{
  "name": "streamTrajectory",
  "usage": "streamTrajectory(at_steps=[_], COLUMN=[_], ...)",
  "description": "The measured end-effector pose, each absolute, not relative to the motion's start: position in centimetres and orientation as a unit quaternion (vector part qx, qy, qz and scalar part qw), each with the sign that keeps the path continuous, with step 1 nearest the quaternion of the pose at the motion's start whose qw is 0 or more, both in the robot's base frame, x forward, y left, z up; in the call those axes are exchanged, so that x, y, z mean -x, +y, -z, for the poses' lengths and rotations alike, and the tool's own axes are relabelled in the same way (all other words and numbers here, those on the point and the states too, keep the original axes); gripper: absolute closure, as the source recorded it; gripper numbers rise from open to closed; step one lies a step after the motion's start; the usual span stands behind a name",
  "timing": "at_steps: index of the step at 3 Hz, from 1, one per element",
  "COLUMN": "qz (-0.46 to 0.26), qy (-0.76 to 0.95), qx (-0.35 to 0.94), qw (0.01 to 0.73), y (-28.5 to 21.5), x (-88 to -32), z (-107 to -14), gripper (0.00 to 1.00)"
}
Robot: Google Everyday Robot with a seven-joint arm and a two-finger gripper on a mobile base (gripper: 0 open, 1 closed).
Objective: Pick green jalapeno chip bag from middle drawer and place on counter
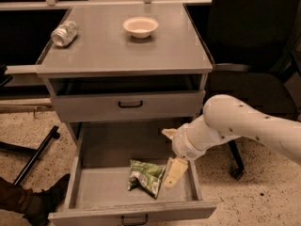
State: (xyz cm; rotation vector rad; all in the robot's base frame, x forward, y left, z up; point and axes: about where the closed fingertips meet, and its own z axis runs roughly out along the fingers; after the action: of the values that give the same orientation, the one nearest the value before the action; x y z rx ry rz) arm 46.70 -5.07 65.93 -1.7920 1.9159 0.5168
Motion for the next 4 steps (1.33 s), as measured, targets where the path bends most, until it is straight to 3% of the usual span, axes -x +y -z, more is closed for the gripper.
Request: streamTrajectory(at_steps=[2,4], qz=[-0.283,-0.269], qy=[0.686,0.693], qx=[0.631,0.618], qw=[0.226,0.257], y=[-0.3,0.2], x=[-48.4,-51.7], z=[-56.5,-52.4], gripper=[0.00,0.00])
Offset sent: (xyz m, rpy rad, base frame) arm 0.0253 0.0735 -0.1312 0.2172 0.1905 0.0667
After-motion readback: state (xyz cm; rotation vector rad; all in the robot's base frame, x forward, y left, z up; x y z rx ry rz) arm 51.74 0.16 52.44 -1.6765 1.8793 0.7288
